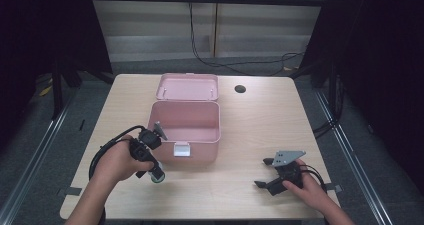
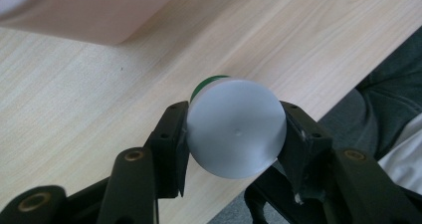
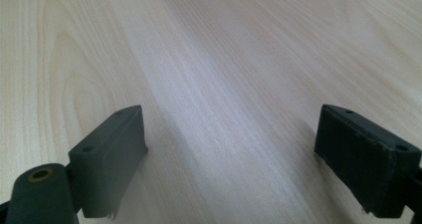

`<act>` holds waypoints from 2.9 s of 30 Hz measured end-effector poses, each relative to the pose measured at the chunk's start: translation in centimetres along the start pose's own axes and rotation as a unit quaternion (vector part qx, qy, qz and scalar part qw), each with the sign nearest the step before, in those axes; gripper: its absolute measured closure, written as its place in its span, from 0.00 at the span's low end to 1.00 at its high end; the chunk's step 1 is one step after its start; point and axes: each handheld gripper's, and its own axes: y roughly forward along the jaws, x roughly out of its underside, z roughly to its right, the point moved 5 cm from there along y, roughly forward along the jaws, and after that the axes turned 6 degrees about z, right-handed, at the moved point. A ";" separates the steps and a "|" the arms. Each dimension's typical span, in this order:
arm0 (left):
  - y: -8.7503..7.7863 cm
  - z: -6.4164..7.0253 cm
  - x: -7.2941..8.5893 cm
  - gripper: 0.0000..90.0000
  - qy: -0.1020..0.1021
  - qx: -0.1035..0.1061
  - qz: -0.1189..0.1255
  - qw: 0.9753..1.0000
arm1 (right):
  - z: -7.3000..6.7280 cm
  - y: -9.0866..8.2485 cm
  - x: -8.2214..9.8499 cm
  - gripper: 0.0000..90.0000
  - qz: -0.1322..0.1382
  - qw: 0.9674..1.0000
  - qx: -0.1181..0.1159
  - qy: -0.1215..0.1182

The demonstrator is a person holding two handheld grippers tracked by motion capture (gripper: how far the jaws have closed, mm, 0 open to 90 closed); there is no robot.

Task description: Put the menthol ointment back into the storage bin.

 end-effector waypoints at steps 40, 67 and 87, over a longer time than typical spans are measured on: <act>-7.2 0.2 -5.1 0.56 -0.021 -0.010 0.013 1.000 | 0.0 0.0 0.0 0.14 0.002 1.000 0.002 -0.002; -7.0 -0.6 -10.9 0.56 -0.034 -0.026 0.039 0.998 | 0.1 0.0 0.0 0.14 0.001 1.000 0.001 -0.002; -3.7 -3.1 -12.8 0.56 -0.047 -0.046 0.044 0.997 | 0.1 0.0 0.0 0.14 0.001 1.000 0.001 -0.002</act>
